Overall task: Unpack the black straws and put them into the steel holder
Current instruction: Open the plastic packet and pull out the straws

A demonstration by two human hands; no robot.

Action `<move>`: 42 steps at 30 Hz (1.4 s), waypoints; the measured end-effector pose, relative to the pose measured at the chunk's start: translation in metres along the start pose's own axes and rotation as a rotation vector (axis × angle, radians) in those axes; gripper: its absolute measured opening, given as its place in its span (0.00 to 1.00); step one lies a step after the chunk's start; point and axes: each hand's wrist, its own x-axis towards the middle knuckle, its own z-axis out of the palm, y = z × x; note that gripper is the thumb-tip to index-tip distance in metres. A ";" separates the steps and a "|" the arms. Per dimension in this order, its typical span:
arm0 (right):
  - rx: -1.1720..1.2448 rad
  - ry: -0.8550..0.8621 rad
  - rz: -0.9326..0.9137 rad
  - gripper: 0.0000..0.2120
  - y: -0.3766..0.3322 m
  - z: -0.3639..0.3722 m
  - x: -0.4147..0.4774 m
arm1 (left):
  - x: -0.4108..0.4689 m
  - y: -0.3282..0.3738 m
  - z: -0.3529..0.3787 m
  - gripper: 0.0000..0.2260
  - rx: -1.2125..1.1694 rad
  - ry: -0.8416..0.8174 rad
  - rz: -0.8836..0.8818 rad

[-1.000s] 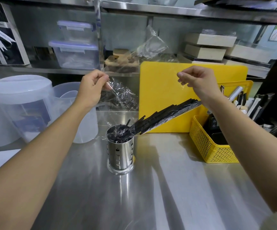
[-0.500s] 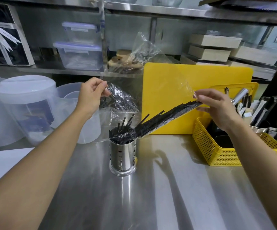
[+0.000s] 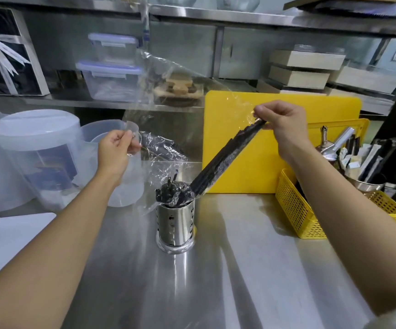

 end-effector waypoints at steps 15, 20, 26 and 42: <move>0.120 -0.005 0.092 0.04 0.001 0.040 -0.008 | -0.005 -0.032 -0.016 0.10 -0.060 0.144 -0.121; 0.059 -0.016 0.038 0.04 0.000 0.044 -0.009 | -0.004 -0.032 -0.017 0.10 -0.081 0.189 -0.109; 0.022 0.017 0.009 0.05 -0.002 0.048 -0.006 | 0.000 -0.027 -0.023 0.09 -0.065 0.167 -0.105; 0.097 0.088 -0.083 0.09 -0.027 0.055 0.007 | 0.017 0.001 -0.032 0.09 -0.022 0.108 0.003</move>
